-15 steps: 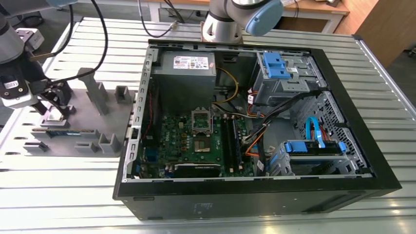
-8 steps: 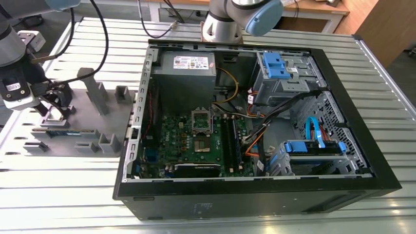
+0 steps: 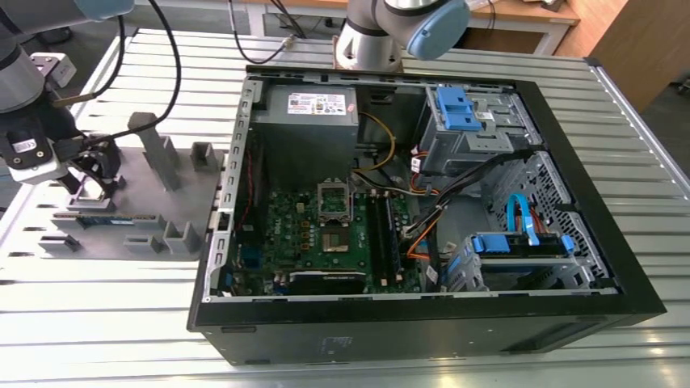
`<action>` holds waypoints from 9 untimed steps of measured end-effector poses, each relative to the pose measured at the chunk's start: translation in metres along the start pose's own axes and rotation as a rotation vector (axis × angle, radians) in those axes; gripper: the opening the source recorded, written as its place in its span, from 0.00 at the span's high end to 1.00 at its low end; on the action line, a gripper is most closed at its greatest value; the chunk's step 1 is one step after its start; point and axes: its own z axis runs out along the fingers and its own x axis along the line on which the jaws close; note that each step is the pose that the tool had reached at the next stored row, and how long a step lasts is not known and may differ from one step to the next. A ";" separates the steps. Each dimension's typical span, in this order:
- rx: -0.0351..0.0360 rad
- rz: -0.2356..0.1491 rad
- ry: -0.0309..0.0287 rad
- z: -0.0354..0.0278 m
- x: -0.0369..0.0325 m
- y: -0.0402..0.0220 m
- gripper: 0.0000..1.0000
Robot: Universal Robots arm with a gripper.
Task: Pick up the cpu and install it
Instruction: 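Pick up the cpu and move it towards the insertion slot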
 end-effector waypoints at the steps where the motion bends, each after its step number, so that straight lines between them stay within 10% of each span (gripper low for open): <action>1: -0.0001 0.000 0.0000 0.0001 0.0000 0.0000 0.41; 9: -0.0002 0.000 -0.0001 0.0027 0.0001 0.0013 0.41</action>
